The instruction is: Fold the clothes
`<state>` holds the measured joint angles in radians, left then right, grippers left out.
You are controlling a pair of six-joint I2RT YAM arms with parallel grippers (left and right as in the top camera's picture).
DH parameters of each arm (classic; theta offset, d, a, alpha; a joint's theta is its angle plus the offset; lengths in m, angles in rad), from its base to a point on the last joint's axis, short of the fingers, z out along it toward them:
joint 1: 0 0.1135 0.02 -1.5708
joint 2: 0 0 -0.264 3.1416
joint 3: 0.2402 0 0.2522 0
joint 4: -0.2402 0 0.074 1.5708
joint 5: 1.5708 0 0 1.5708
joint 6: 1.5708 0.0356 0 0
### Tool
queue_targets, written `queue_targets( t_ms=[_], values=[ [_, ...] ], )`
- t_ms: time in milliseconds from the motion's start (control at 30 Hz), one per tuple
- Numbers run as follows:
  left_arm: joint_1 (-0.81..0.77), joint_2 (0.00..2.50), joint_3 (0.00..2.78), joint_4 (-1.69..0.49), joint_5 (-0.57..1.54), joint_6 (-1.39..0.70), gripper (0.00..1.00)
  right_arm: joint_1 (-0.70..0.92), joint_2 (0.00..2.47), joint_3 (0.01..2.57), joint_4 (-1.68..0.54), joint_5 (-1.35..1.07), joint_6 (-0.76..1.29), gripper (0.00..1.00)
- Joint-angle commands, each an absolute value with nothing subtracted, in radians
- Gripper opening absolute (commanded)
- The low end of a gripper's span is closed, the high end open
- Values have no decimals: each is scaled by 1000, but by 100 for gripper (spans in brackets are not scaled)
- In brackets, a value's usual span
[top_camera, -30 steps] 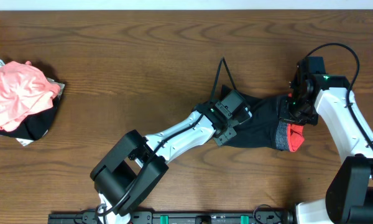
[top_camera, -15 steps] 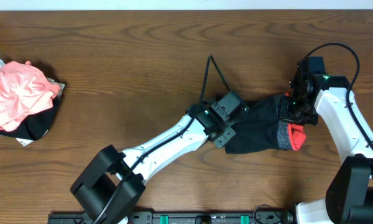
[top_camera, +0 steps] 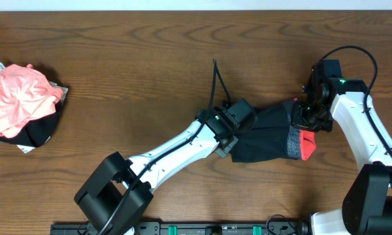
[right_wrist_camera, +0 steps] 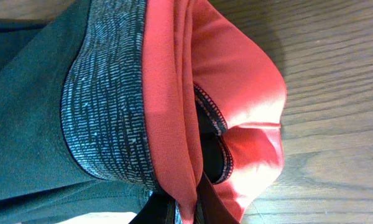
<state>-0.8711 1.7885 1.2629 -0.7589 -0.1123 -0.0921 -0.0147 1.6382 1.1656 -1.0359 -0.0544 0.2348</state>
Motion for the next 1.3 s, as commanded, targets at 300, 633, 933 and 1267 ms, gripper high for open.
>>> queue_targets(
  t_ms=[300, 633, 933, 1267],
  values=[
    [-766, 1790, 1259, -777, -177, -110, 6, 4, 1634, 1163, -1026, -264, 245, 6],
    [-612, 1790, 1259, -791, -131, -107, 6, 133, 1634, 1163, -995, -287, 247, 6],
    [-717, 1790, 1259, -918, 27, -144, 6, 149, 1634, 1163, -1010, -151, 246, 10],
    [-787, 1790, 1259, -1021, 27, -144, 17, 149, 1634, 1163, -1063, -134, 230, 13]
  ],
)
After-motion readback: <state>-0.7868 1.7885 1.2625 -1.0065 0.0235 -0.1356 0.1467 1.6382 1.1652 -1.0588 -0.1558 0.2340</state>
